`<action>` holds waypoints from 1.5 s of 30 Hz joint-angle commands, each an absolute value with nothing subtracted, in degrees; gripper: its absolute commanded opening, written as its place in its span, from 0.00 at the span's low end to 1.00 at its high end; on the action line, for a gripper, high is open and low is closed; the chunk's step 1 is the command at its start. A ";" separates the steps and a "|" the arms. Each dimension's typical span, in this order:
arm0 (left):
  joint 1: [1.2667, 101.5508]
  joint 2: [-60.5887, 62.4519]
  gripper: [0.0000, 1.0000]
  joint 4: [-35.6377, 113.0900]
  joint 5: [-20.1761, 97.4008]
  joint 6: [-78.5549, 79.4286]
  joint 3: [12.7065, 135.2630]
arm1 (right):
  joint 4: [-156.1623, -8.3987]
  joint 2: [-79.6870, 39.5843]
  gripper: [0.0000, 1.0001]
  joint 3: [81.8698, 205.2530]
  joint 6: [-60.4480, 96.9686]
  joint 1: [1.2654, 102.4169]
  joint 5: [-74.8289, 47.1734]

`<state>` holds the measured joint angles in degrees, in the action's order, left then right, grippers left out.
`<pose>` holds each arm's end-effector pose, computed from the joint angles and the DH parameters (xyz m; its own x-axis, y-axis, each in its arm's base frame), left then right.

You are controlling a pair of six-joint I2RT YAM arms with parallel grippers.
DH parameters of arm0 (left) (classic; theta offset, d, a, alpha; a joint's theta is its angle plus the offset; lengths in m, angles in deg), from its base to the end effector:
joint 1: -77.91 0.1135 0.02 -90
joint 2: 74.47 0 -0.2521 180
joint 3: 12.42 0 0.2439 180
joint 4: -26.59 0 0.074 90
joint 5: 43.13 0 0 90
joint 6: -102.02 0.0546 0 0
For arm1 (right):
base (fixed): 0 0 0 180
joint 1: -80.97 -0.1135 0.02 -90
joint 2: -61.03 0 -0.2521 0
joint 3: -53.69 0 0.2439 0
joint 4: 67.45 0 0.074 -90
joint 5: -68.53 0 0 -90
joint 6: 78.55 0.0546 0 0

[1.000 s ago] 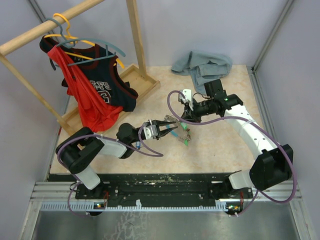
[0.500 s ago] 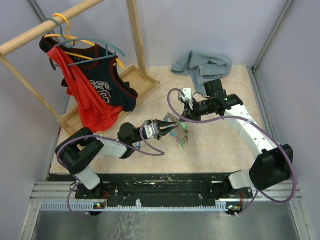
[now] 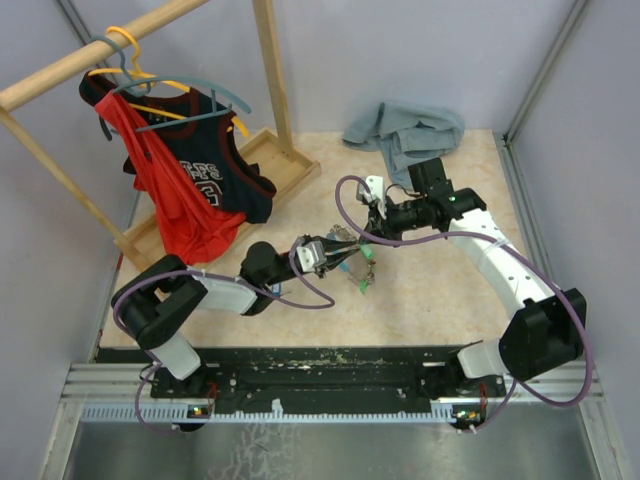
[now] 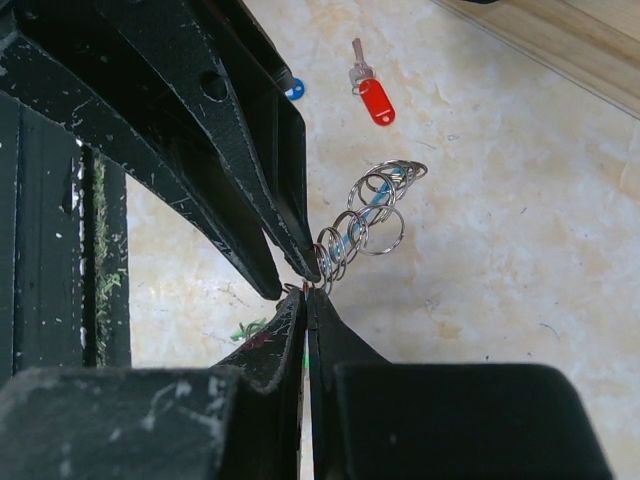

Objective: Remove the keys from the keyring

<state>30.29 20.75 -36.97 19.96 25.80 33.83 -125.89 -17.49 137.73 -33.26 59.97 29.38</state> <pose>0.1986 -0.2544 0.2115 0.3921 -0.1146 -0.9127 0.8860 0.3138 0.3412 0.2444 0.1392 0.2975 -0.0630 -0.5000 -0.8637 -0.9950 0.0987 0.0155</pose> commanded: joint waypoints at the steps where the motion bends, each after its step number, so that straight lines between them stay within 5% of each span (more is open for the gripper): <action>1: 29.75 19.66 0.25 -35.70 21.13 26.51 35.38 | -124.12 -16.25 0.00 141.52 -32.11 59.35 31.71; 27: 29.31 19.90 0.23 -31.94 22.94 27.22 37.04 | -124.65 -16.55 0.00 141.41 -32.49 59.31 34.11; 33: 29.37 19.74 0.00 -31.86 23.47 27.35 36.97 | -124.84 -16.59 0.00 141.36 -32.87 59.39 33.71; 45: 29.32 18.65 0.00 -36.18 24.13 27.97 34.33 | -123.08 -16.68 0.00 139.43 -31.64 62.97 31.46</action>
<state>29.62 20.64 -32.73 23.50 27.20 35.51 -126.22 -17.47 138.54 -32.13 62.05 30.08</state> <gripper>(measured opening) 0.005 0.006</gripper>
